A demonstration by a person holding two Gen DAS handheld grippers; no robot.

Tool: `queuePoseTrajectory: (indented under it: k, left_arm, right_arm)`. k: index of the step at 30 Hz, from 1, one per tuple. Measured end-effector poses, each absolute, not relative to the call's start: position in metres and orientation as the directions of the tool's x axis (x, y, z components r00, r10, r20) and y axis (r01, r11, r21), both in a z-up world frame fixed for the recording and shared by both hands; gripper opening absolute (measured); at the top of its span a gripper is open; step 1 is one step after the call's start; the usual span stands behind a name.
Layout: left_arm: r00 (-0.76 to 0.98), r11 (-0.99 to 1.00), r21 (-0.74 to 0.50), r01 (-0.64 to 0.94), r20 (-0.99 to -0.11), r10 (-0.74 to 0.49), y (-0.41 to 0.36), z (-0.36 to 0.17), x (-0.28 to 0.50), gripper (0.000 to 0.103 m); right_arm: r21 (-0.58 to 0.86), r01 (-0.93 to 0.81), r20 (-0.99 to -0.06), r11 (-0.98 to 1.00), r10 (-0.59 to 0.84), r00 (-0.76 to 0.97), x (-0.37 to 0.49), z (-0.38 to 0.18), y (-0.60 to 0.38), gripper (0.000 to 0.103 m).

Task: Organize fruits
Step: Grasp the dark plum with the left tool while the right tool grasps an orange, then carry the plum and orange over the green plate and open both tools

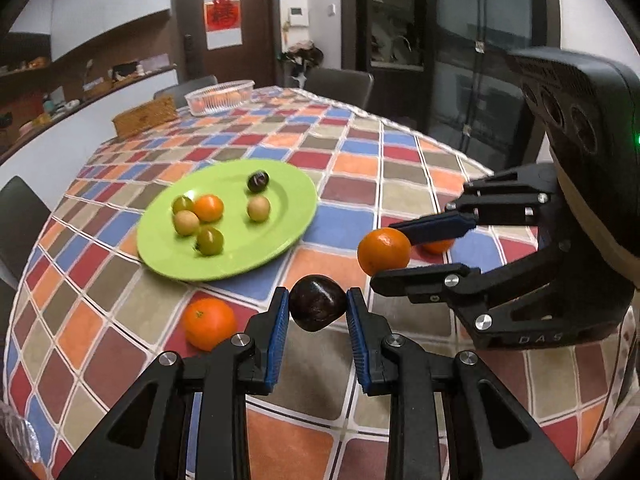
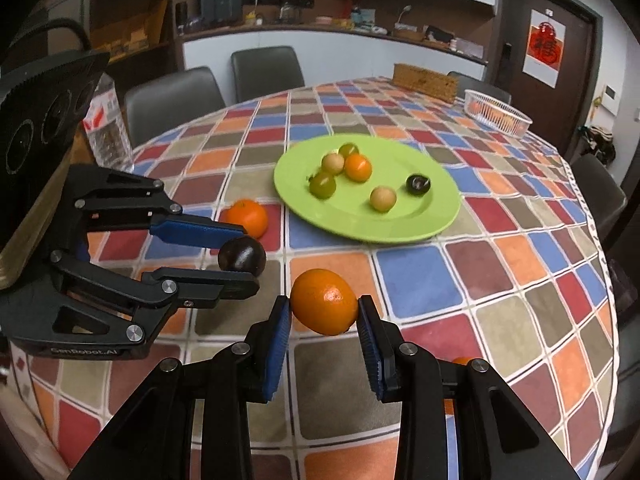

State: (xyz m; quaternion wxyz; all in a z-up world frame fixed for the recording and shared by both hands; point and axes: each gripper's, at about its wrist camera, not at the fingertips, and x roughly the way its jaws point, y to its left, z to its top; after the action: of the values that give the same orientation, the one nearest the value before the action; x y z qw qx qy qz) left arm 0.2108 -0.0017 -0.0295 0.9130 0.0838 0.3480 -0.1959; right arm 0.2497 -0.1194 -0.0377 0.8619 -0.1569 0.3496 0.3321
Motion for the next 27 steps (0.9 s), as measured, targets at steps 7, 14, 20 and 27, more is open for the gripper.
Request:
queuePoseTrajectory:
  k: [7, 14, 20, 27]
  left_arm:
    - [0.727, 0.929, 0.022, 0.369, -0.63, -0.274, 0.003, -0.011, 0.208, 0.029]
    - [0.759, 0.944, -0.006, 0.331, -0.592, -0.27, 0.008, 0.008, 0.215, 0.029]
    - [0.786, 0.95, -0.009, 0.311, -0.56, -0.263, 0.011, 0.027, 0.227, 0.029]
    - [0.8, 0.958, -0.016, 0.285, -0.547, -0.247, 0.02, 0.039, 0.252, 0.029]
  right_arm:
    - [-0.011, -0.647, -0.665, 0.762, 0.478, 0.574, 0.249, -0.022, -0.121, 0.035]
    - [0.036, -0.6, -0.619, 0.799, 0.489, 0.614, 0.256, -0.004, -0.125, 0.035]
    - [0.08, -0.569, -0.584, 0.818, 0.501, 0.639, 0.276, 0.015, -0.124, 0.035]
    - [0.084, -0.555, -0.573, 0.828, 0.496, 0.653, 0.301, 0.029, -0.117, 0.035]
